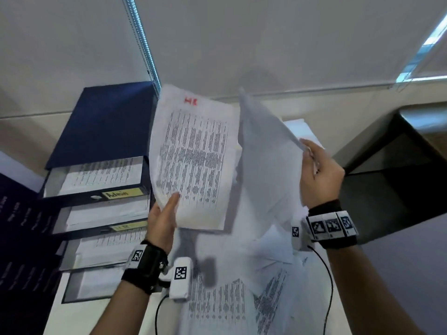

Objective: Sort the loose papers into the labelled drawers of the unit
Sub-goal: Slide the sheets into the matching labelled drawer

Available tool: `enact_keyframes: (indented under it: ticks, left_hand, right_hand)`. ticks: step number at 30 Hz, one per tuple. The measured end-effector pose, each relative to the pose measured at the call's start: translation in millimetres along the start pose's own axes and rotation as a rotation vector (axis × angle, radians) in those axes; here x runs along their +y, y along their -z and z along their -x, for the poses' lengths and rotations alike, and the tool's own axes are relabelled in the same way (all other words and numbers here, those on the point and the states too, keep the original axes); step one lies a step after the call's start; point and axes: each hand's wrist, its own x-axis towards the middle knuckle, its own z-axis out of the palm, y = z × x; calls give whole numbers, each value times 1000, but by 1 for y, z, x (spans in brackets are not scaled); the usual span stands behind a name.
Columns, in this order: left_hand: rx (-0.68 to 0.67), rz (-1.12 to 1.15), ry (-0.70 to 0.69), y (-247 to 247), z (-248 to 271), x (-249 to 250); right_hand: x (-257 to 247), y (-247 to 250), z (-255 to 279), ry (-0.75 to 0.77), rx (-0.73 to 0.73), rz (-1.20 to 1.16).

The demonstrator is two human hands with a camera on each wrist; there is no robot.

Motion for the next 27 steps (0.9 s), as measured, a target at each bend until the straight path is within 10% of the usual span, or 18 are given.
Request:
enact_keyframes:
  ticks: [4,9,16,21,27]
  left_hand:
    - [71,-228,340,36,14,-70]
    - [155,-195,556,49,36,-129]
    - [327,-162,329,77,35,-136]
    - [188,-114,423,82,36,-136]
    - [185,-561,173,90,34,-145]
  right_hand:
    - [-54,-1,12,378,-57,-18]
    - [-26,-47,116,683,-650,178]
    - [34,-52,237,598,-1189,216]
    - [54,-48,252,375,-1364,171]
    - [100,-55,193,-302,-697,435]
